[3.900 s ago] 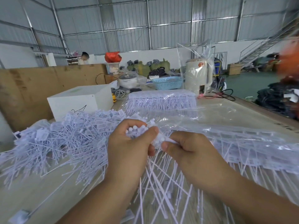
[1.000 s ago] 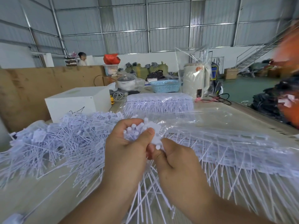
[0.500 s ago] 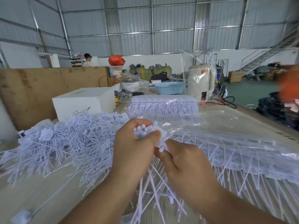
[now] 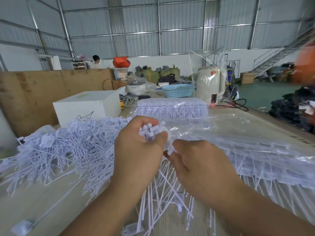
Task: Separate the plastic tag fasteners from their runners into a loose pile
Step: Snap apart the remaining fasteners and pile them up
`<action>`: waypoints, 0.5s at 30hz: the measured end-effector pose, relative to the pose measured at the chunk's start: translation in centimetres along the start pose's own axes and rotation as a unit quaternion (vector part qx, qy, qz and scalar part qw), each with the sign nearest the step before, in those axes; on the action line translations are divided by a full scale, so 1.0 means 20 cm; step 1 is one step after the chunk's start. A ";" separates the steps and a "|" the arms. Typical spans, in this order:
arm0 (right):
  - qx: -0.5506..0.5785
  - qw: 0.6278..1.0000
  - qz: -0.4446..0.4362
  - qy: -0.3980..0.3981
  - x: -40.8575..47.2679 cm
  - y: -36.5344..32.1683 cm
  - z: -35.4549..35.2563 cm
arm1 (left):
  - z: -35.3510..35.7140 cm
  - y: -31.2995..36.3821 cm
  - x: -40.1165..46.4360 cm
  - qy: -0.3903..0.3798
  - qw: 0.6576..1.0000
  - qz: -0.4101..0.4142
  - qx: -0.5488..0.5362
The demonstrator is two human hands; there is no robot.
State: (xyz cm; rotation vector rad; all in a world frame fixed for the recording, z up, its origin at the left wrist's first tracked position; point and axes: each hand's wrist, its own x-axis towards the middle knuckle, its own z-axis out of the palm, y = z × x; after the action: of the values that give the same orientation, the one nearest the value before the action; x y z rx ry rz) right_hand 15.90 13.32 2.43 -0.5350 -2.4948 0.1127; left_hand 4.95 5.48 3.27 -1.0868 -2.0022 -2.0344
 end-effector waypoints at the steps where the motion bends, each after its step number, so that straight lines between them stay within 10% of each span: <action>1: 0.004 1.000 0.000 0.008 0.00 0.00 -0.01 | 0.01 0.00 -0.01 0.009 1.000 0.010 -0.003; 8: 0.029 0.996 -0.018 0.083 -0.05 0.01 -0.04 | -0.10 -0.06 0.10 0.095 0.995 -0.032 -0.012; 15: 0.161 0.982 0.023 0.096 -0.01 0.08 -0.02 | 0.01 0.01 -0.02 -0.044 0.995 0.087 0.011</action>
State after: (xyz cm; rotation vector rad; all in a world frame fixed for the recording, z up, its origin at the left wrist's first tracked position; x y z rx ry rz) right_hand 16.85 14.78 2.33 -0.4429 -2.2190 0.4520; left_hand 5.39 5.47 3.20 -1.3169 -1.8879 -1.9046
